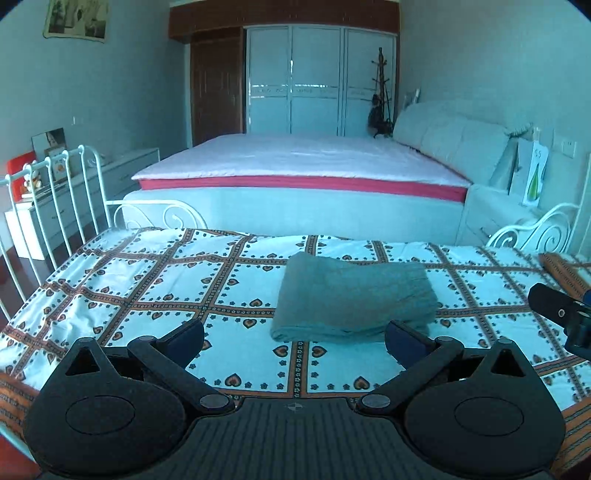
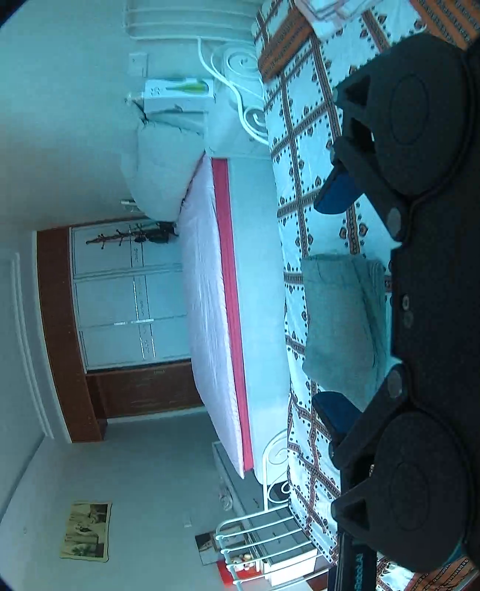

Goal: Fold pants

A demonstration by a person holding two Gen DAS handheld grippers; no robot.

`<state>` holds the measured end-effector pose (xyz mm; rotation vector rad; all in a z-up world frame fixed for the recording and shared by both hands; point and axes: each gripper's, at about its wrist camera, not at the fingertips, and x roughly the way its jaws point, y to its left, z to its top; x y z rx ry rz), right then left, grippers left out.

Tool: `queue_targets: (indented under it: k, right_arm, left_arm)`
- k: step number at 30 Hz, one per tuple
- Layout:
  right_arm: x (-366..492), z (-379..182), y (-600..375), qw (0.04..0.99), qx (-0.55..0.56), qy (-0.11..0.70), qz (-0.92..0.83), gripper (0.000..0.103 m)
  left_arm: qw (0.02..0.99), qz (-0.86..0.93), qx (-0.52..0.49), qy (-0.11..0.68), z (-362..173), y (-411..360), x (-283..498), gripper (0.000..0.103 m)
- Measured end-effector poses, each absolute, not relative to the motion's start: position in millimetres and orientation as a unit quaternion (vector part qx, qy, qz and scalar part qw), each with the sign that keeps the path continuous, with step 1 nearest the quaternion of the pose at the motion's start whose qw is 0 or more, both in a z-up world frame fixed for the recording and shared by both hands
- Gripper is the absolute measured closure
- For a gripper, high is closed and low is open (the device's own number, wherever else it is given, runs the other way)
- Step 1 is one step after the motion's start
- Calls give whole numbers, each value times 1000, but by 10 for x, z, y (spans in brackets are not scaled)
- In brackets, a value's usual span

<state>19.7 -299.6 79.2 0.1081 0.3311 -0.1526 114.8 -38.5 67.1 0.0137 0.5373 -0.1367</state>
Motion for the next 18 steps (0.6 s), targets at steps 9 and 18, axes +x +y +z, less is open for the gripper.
queue_targets:
  k: [9, 18]
  right_arm:
    - [38, 838, -3001, 983, 65, 152, -75, 6]
    - [85, 740, -2965, 983, 65, 160, -65, 6]
  left_arm:
    - [962, -62, -4, 265, 662, -334, 1062, 0]
    - [964, -74, 9, 254, 605, -385, 1081, 0]
